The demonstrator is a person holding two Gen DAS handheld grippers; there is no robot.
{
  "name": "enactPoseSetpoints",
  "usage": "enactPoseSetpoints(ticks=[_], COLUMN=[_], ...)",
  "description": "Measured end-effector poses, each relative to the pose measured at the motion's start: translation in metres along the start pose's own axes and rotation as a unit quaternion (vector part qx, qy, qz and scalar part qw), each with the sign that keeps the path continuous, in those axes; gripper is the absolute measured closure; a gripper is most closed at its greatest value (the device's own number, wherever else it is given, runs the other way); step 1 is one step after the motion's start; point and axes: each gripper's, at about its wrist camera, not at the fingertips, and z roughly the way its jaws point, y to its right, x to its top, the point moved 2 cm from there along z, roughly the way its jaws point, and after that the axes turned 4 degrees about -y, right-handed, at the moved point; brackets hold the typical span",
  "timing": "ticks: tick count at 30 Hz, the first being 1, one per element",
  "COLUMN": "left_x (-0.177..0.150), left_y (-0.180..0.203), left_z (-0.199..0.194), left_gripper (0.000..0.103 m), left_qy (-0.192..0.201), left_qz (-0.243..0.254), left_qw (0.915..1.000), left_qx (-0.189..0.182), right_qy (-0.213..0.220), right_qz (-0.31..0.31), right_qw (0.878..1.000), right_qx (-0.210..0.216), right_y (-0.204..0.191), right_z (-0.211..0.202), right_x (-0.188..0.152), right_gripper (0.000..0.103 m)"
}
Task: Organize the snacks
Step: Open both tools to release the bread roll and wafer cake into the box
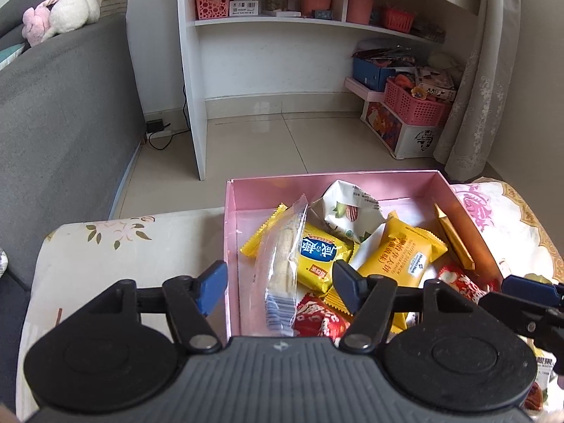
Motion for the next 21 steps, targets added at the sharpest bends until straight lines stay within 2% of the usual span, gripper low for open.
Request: enactPoseSetpoints(ticks=[4,10,12,15,21], left_x=[-0.006,-0.023,-0.028,-0.037,-0.062], left_y=[0.002,0.0,-0.002,-0.004,-0.004], left_z=[-0.009,-0.028,-0.034,-0.044,-0.064], left_gripper=[0.034,0.019,0.011,0.005,0.001], left_qy=[-0.002,-0.004,-0.004,-0.008,-0.013], left_qz=[0.01,0.023,0.023,0.021,0.026], left_qw=[0.9999,0.9997,0.9997,0.9997,0.9995], left_qx=[-0.002,-0.003,-0.005,-0.012,-0.014], right_qy=[-0.004,-0.002,-0.003,-0.001,0.005], right_qz=[-0.006,-0.037,-0.05,-0.06,-0.069], right_qw=[1.0,0.999,0.999,0.998,0.997], right_qx=[-0.002,-0.014,-0.016,-0.019,-0.024], right_y=[-0.003,-0.014,-0.018,-0.021,-0.025], right_z=[-0.006,-0.021,-0.028,-0.037,-0.055], right_x=[0.0,-0.005,-0.007,-0.011,-0.016], right_gripper=[0.018,0.009,0.007,0.005,0.004])
